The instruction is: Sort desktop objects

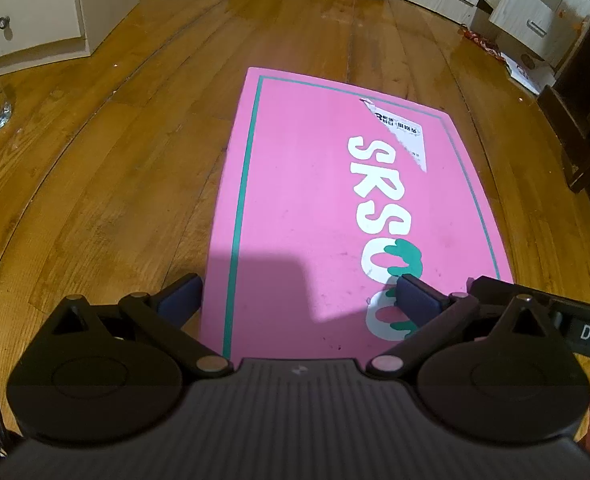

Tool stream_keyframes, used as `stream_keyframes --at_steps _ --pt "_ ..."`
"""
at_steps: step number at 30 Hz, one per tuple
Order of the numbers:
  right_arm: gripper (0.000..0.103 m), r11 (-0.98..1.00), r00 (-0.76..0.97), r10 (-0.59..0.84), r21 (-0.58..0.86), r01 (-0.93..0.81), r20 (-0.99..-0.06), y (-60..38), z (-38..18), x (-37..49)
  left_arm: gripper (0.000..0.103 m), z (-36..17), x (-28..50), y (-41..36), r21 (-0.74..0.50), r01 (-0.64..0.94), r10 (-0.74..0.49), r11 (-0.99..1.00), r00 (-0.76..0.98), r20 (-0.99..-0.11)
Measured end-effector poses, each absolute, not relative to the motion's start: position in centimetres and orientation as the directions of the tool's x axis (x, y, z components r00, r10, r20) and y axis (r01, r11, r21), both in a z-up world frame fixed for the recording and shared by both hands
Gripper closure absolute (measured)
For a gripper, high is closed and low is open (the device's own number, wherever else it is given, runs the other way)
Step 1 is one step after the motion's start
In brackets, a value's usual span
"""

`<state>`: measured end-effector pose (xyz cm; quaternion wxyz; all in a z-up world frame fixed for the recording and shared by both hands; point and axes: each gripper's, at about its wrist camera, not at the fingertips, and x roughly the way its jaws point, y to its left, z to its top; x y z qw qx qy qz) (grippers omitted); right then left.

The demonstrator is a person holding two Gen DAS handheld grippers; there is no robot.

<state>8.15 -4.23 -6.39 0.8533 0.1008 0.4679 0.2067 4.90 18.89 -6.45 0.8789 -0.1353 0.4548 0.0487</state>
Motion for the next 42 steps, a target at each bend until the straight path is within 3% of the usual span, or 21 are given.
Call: stream_keyframes --at_steps 8,18,20,23,26,31,35,42 --pt "0.043 0.876 0.473 0.483 0.418 -0.241 -0.737 -5.1 -7.0 8.3 0.000 -6.5 4.8 18.8 -0.192 -0.211 -0.032 0.959 0.589 -0.807" --pt "0.040 0.899 0.473 0.438 0.376 -0.225 -0.764 -4.5 -6.4 8.3 0.000 -6.1 4.8 19.0 -0.194 -0.248 -0.023 0.949 0.561 -0.828" --pt "0.043 0.909 0.435 0.415 0.340 -0.242 -0.799 -4.1 -5.4 7.9 0.002 -5.1 4.3 18.6 -0.138 -0.293 0.048 0.946 0.547 -0.836" --pt "0.040 0.879 0.441 0.460 0.325 -0.350 -0.770 -4.3 -2.8 6.3 0.001 -2.2 3.1 17.7 -0.073 -0.314 0.127 0.947 0.569 -0.812" --pt "0.034 0.893 0.454 0.425 0.281 -0.351 -0.783 -5.1 -0.4 5.3 0.001 0.3 1.8 16.8 -0.116 -0.307 0.095 0.945 0.595 -0.798" --pt "0.030 0.903 0.453 0.337 0.147 -0.404 -0.826 -5.2 0.4 3.1 0.000 1.4 0.4 14.6 -0.060 -0.308 0.126 0.950 0.549 -0.826" --pt "0.030 0.908 0.431 0.306 0.123 -0.401 -0.849 -5.8 -0.6 2.9 0.000 1.2 -0.6 12.1 0.010 -0.273 0.156 0.962 0.518 -0.841" --pt "0.030 0.864 0.414 0.308 0.070 -0.499 -0.857 -6.6 -0.1 1.6 0.000 1.2 -1.2 10.3 -0.023 -0.227 0.104 0.974 0.531 -0.841"
